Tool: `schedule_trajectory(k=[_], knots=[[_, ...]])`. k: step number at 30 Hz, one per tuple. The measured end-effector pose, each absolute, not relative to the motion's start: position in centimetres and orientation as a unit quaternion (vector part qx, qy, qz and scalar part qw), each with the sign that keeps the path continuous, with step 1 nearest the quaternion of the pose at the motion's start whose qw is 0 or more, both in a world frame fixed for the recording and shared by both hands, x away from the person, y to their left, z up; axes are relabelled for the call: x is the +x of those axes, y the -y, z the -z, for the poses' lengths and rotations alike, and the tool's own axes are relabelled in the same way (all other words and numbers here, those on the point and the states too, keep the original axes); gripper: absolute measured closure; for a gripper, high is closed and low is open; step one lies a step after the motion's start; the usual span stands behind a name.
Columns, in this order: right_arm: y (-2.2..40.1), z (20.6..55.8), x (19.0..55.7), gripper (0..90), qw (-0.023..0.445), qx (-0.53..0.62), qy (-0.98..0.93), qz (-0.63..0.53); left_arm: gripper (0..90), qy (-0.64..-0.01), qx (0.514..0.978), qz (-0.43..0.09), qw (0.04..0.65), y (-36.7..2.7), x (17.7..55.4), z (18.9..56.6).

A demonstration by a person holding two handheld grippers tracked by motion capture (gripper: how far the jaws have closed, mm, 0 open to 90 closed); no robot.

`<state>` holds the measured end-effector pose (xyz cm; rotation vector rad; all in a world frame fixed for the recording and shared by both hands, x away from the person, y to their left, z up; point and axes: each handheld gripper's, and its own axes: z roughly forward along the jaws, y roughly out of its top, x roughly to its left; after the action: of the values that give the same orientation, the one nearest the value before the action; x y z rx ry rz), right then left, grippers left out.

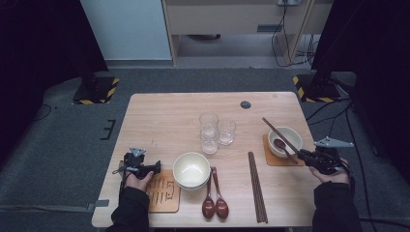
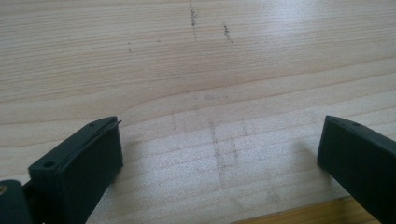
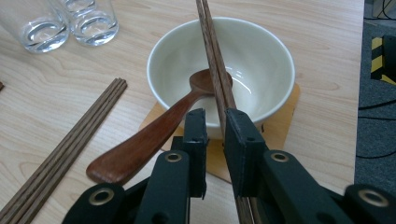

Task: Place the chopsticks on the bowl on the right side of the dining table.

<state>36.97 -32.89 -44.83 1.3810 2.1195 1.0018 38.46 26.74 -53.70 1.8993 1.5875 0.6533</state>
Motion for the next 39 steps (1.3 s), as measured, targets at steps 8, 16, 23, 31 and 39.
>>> schedule_trajectory(k=[8,16,23,31,39], knots=[[33.1,45.4,36.0,80.6,0.200,0.498,-0.766,-0.354,0.0,-0.594,0.711,-0.244,0.287,-26.7,38.5,53.7],[33.7,45.9,35.9,80.1,0.200,0.507,-0.763,-0.347,0.0,-0.594,0.711,-0.244,0.287,-26.7,38.5,53.7],[34.2,46.0,36.0,78.3,0.204,0.517,-0.756,-0.345,0.0,-0.594,0.711,-0.244,0.287,-26.7,38.5,53.7],[34.8,46.2,36.4,75.7,0.212,0.523,-0.749,-0.346,0.0,-0.594,0.711,-0.244,0.287,-26.7,38.5,53.7],[35.1,46.2,36.7,73.3,0.219,0.528,-0.743,-0.347,0.0,-0.594,0.711,-0.245,0.287,-26.7,38.5,53.7]])
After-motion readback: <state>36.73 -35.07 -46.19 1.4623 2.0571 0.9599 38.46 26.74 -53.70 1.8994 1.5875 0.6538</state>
